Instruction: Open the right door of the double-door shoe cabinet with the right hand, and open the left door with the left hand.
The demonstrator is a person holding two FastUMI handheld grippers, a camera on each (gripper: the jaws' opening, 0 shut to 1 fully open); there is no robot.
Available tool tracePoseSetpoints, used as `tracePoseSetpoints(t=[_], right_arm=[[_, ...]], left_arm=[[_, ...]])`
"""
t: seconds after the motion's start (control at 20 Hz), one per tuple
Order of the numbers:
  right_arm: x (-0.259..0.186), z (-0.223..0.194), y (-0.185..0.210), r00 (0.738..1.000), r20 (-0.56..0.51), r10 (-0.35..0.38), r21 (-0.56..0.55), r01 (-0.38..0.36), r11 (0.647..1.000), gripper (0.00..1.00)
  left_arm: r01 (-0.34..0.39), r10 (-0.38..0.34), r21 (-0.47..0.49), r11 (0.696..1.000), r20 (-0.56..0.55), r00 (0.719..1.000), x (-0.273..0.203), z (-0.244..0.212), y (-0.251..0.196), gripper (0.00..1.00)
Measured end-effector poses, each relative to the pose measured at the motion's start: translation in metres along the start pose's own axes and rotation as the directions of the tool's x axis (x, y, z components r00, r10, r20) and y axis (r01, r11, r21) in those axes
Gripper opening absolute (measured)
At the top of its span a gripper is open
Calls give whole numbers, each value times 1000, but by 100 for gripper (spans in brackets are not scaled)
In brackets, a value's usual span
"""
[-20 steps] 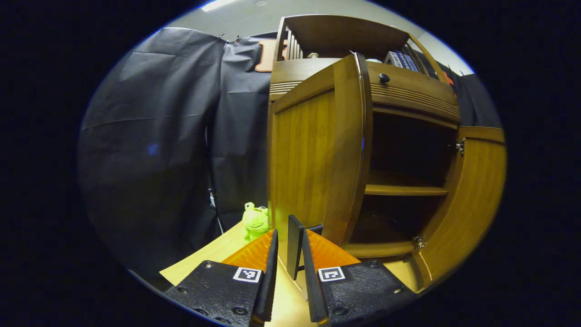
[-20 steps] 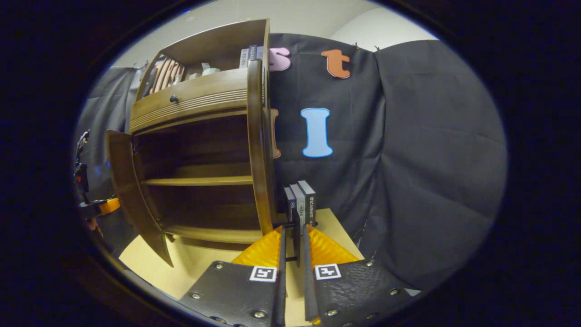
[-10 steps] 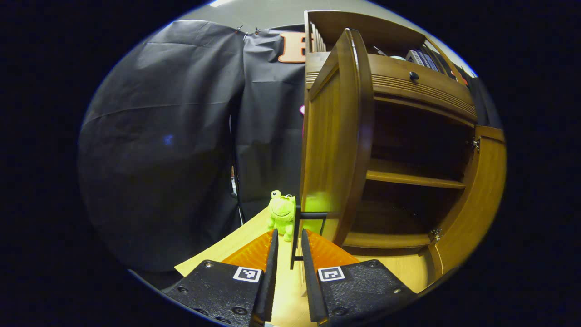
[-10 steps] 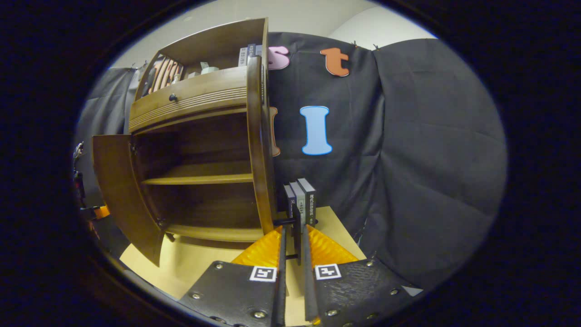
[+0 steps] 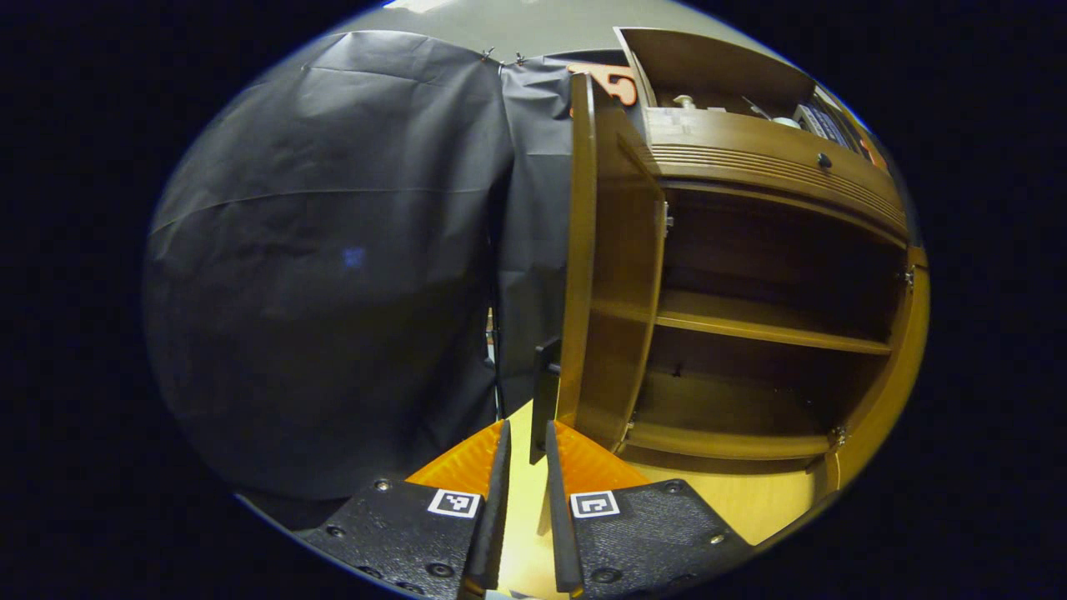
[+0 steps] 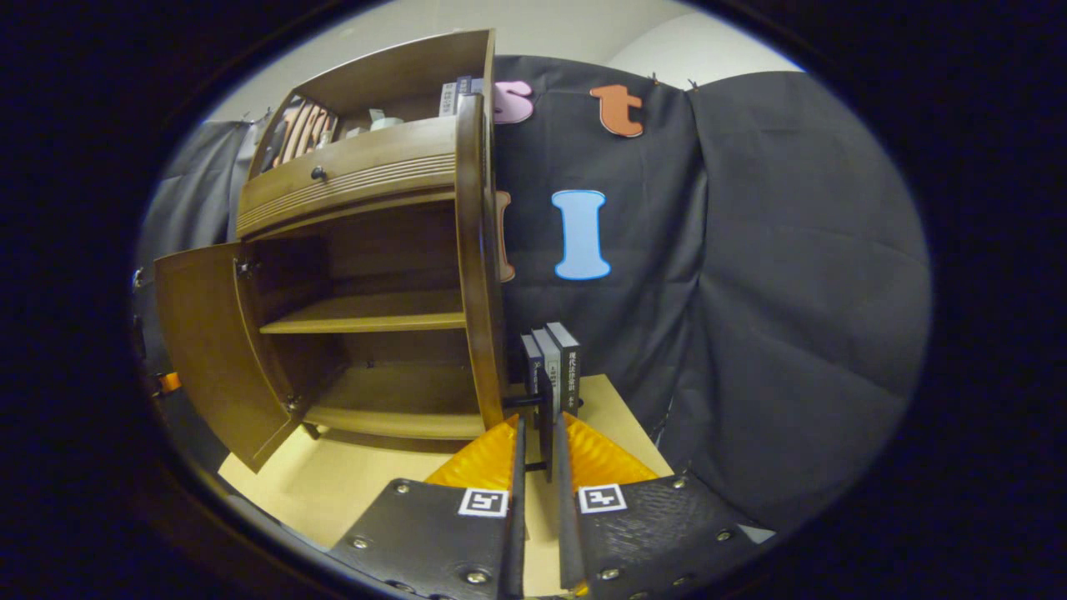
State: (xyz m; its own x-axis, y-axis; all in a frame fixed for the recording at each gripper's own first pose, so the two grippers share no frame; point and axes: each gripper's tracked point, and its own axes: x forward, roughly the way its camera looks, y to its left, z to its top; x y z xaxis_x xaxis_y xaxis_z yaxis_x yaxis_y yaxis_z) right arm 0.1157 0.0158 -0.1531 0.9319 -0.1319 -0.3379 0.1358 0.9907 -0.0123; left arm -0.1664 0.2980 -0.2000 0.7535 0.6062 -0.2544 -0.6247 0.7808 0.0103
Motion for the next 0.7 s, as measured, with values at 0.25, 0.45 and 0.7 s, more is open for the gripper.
tracePoseSetpoints(t=[0.25,0.45,0.7], right_arm=[[-3,1,1,1000,5,0,4,0,1000,17],[-7,3,3,1000,10,1,-1,-1,1000,17],[-12,5,5,1000,22,-14,8,14,1000,17]], left_arm=[[21,-21,37,999,13,1000,1,-1,-3,26],[33,-33,39,999,7,999,1,0,-4,26],[14,-15,32,999,33,999,0,8,-2,18]])
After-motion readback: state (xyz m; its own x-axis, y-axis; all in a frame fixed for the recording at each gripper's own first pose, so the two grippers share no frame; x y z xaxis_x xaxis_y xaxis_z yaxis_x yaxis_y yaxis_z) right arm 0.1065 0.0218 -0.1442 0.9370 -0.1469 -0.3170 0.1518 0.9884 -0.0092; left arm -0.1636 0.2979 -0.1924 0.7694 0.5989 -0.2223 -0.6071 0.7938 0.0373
